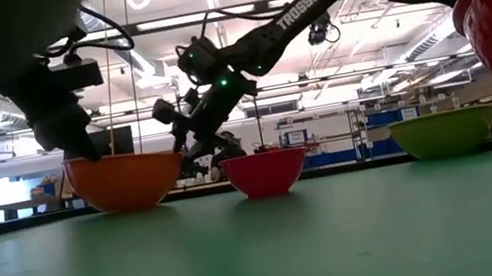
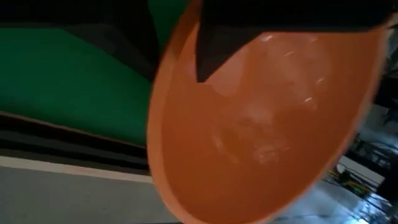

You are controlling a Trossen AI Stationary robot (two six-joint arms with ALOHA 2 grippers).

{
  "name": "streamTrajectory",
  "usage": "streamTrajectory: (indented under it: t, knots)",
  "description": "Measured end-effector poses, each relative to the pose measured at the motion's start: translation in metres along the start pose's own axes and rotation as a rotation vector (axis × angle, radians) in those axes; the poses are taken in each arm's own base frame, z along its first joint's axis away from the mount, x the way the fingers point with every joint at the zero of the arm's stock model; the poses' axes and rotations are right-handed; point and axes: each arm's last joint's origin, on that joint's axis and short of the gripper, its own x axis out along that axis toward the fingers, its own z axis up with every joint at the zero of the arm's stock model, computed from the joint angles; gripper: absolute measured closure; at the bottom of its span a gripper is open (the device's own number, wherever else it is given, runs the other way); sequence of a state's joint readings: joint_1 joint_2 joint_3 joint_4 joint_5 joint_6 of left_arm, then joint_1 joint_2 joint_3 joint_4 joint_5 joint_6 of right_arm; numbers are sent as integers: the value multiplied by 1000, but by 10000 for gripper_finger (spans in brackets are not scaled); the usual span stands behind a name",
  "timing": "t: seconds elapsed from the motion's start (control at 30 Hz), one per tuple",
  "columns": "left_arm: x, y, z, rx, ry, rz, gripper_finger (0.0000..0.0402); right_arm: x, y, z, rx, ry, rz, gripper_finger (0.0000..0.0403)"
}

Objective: Nest bowls inside each other
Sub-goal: Stack the orange bowl on top of the red bowl

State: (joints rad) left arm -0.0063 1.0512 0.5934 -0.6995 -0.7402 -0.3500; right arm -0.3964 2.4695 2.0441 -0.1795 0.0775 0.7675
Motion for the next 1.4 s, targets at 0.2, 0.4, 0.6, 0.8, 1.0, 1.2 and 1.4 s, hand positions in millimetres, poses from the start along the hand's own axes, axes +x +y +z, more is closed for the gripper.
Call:
streamTrajectory:
  t: [0.2, 0.4, 0.6, 0.8, 1.0, 1.2, 1.4]
  knots:
    - [-2, -2, 0, 9, -8, -10, 193, -4, -2, 3, -57, 30, -7, 380]
    - [-8, -9, -2, 32, -32, -42, 193, -57, 21, 31, -203, 44, -26, 380]
    - [-33, -8, 16, 6, -159, -93, 194, -155, 44, 65, -401, 109, -48, 380]
    - [-68, -8, 18, 16, -303, -215, 194, -261, 41, 73, -531, 278, -132, 380]
    - [-91, -1, 12, 14, -431, -260, 194, -339, 33, 37, -584, 474, -162, 380]
    - [-99, 4, 9, 19, -474, -303, 194, -398, 16, -25, -602, 626, -104, 380]
    - [-102, -2, 14, 41, -508, -375, 194, -436, -17, -90, -552, 771, -62, 380]
